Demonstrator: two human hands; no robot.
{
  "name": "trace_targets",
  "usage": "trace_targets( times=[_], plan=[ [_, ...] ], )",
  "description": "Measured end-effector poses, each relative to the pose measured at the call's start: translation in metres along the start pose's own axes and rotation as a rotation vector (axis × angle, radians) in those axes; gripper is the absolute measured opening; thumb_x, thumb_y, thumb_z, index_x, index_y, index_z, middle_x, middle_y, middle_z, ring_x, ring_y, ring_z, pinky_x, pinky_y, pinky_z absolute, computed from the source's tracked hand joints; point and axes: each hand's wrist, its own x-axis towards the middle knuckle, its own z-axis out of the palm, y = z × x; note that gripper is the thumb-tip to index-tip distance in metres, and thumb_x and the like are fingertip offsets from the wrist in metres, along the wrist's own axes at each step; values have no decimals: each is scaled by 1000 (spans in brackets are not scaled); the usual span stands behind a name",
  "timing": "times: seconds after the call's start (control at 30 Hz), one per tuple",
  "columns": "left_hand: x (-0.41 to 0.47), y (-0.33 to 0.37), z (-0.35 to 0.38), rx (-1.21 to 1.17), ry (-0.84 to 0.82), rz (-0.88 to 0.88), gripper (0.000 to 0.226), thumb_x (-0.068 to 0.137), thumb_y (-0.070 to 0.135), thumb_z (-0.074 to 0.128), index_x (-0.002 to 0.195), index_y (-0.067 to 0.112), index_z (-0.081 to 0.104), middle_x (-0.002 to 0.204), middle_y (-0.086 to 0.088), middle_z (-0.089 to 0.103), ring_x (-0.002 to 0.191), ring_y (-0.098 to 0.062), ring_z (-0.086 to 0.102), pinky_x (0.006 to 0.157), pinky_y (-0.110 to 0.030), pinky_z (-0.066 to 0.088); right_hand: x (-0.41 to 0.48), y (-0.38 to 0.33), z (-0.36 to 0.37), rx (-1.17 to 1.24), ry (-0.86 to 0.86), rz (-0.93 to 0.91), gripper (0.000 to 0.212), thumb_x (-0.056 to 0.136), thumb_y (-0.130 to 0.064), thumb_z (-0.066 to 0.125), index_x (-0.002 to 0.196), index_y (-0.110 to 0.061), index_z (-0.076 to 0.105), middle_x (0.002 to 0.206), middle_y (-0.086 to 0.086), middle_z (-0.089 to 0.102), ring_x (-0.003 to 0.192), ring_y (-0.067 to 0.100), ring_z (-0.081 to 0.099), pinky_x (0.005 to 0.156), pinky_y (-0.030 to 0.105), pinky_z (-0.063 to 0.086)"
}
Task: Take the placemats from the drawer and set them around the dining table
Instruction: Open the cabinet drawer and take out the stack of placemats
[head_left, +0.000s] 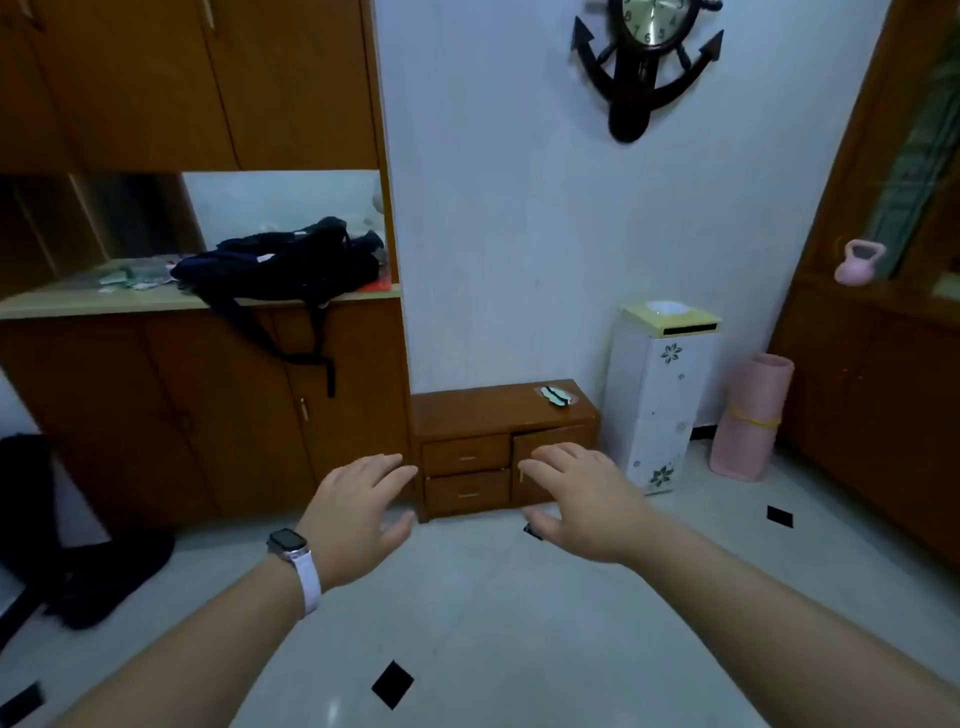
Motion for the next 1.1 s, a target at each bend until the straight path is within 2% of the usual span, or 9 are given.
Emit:
trace_targets(
  times=[0.2, 0.33, 0.43, 0.6, 0.83, 1.1],
  plan=[
    [35, -64, 35, 22, -15, 0, 52, 88, 50, 56, 136, 28, 53, 142, 2, 53, 132, -22, 46, 105, -46, 37, 71, 5, 45, -15, -21, -9, 62, 90, -60, 35, 144, -30, 42, 147, -5, 45, 139, 20, 35, 112, 41, 29],
    [70, -123, 59, 3, -16, 5, 51, 88, 50, 53, 133, 26, 56, 138, -1, 56, 128, -25, 50, 103, -47, 40, 138, 3, 78, -58, -87, -5, 63, 91, -62, 32, 147, -32, 38, 152, -6, 40, 143, 21, 28, 117, 43, 23],
    [96, -169, 75, -26, -45, -4, 53, 90, 51, 52, 138, 27, 52, 144, 0, 51, 133, -24, 45, 107, -47, 35, 188, -3, 91, -72, -131, 1, 65, 91, -64, 32, 148, -32, 36, 155, -5, 37, 145, 24, 26, 118, 44, 21],
    [148, -235, 88, -46, -61, 14, 55, 93, 52, 48, 143, 28, 45, 150, 0, 43, 138, -23, 37, 111, -45, 29, 262, -9, 96, -105, -112, 12, 65, 89, -60, 34, 146, -29, 43, 152, -2, 42, 144, 26, 30, 116, 45, 25],
    [199, -279, 111, -73, -66, 46, 52, 96, 50, 45, 142, 27, 45, 148, 1, 45, 138, -22, 37, 111, -44, 28, 325, 4, 114, -106, -125, 23, 65, 91, -61, 31, 147, -30, 40, 154, -3, 39, 146, 25, 26, 118, 44, 21],
    [273, -298, 159, -35, -160, 47, 55, 96, 53, 37, 147, 32, 35, 156, 4, 32, 144, -18, 25, 115, -42, 19, 394, 64, 165, -47, -160, 46, 64, 91, -61, 31, 146, -31, 40, 154, -3, 38, 146, 23, 25, 117, 45, 22]
  ],
)
